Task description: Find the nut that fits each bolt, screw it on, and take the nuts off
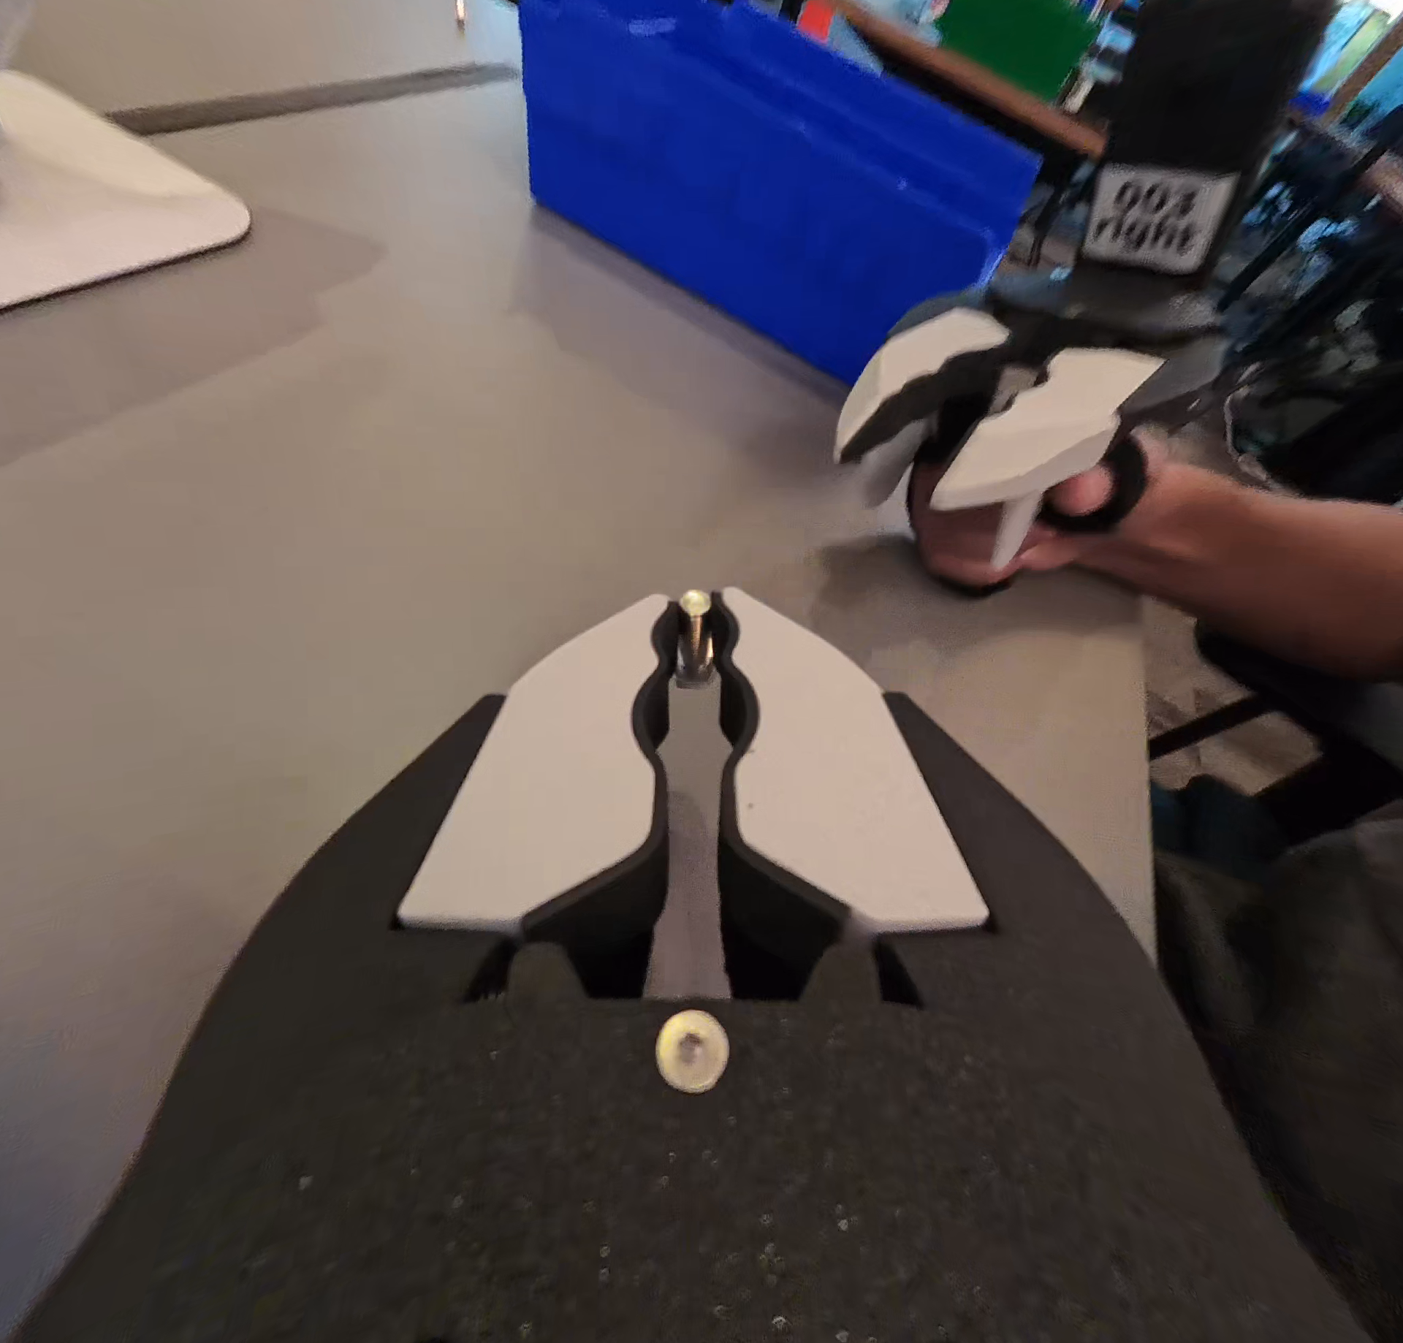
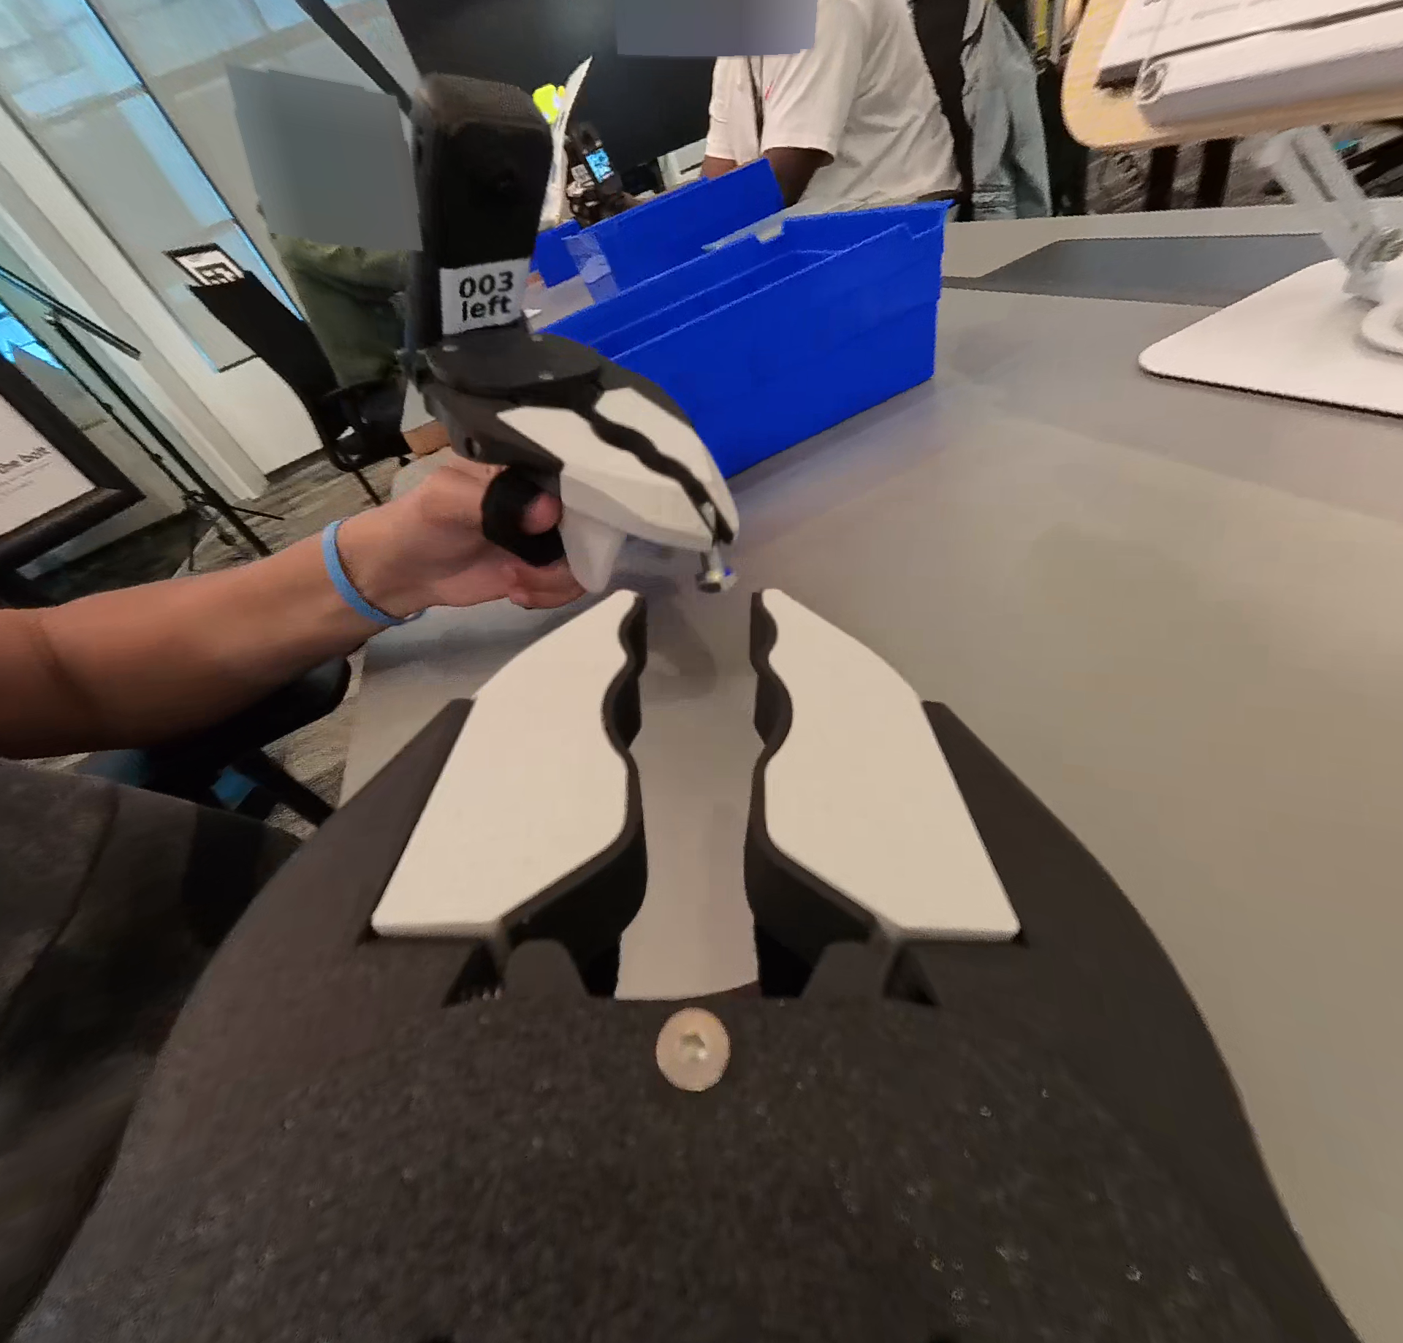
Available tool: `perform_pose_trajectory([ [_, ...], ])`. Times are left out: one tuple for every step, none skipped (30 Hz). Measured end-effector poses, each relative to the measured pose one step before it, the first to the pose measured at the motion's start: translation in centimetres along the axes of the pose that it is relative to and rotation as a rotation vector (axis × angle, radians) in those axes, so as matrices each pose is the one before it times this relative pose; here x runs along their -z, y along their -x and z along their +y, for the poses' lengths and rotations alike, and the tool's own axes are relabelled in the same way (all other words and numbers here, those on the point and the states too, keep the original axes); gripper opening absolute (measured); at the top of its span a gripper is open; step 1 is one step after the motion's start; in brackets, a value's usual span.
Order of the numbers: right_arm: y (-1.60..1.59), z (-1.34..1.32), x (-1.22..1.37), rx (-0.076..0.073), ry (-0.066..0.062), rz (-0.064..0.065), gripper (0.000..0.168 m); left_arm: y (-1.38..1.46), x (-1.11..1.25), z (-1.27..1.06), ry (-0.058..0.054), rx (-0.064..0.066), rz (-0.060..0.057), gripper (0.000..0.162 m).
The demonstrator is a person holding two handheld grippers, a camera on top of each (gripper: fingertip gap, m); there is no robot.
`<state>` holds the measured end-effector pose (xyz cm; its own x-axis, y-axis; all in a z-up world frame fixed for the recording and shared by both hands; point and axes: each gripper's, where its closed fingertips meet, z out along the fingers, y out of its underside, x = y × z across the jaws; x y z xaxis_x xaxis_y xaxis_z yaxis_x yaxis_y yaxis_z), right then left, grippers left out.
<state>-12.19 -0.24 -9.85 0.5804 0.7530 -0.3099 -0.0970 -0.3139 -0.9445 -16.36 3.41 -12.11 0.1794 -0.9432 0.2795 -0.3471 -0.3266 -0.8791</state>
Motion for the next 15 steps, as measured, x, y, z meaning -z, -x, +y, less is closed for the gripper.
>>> perform_pose_trajectory([
  [-0.128,-0.188,0.165,0.0026,-0.0087,0.0097,0.026,0.269,-0.233,0.499,0.0260,-0.0124,-0.0165,0.007],
  [-0.199,-0.137,0.128,0.0032,-0.0042,0.0128,0.027,0.232,-0.292,0.441,0.0250,-0.0232,-0.0183,0.007],
  [-0.320,-0.050,0.114,0.0068,0.0001,0.0187,0.027,0.090,-0.326,0.398,0.0253,-0.0243,-0.0101,0.007],
  [-0.257,-0.024,0.095,0.0073,-0.0005,0.0143,0.027,0.001,-0.323,0.292,0.0215,-0.0175,-0.0035,0.007],
  [-0.143,0.044,0.081,0.0049,0.0046,0.0057,0.027,0.011,-0.314,0.201,0.0179,-0.0109,-0.0022,0.007],
  [-0.119,0.030,0.077,0.0039,0.0065,0.0056,0.027,0.052,-0.301,0.122,0.0128,-0.0087,-0.0031,0.007],
  [-0.107,-0.037,0.092,0.0052,0.0024,0.0069,0.027,0.014,-0.309,0.082,0.0093,-0.0060,0.0025,0.007],
  [-0.078,-0.112,0.117,0.0063,-0.0014,0.0065,0.027,0.007,-0.314,0.084,0.0095,-0.0009,0.0066,0.007],
  [-0.042,-0.120,0.109,0.0059,-0.0023,0.0050,0.026,0.089,-0.308,0.068,0.0064,0.0022,0.0042,0.007],
  [-0.012,-0.066,0.080,0.0049,0.0009,0.0031,0.026,0.119,-0.300,0.089,0.0086,0.0034,0.0013,0.007],
  [-0.009,-0.012,0.054,0.0057,0.0045,0.0036,0.026,0.162,-0.229,0.060,0.0112,0.0019,-0.0030,0.007],
  [-0.019,0.007,0.052,0.0076,0.0039,0.0055,0.026,0.113,-0.166,-0.064,0.0033,-0.0049,-0.0042,0.007],
  [-0.032,0.022,0.064,0.0078,0.0023,0.0069,0.025,0.172,-0.136,-0.104,0.0001,-0.0055,-0.0105,0.007],
  [-0.054,0.044,0.042,0.0056,0.0041,0.0080,0.025,0.252,-0.202,0.108,0.0144,0.0032,-0.0140,0.007],
  [-0.051,0.107,0.022,0.0031,0.0074,0.0075,0.025,0.246,-0.292,0.307,0.0283,0.0101,-0.0122,0.007],
])
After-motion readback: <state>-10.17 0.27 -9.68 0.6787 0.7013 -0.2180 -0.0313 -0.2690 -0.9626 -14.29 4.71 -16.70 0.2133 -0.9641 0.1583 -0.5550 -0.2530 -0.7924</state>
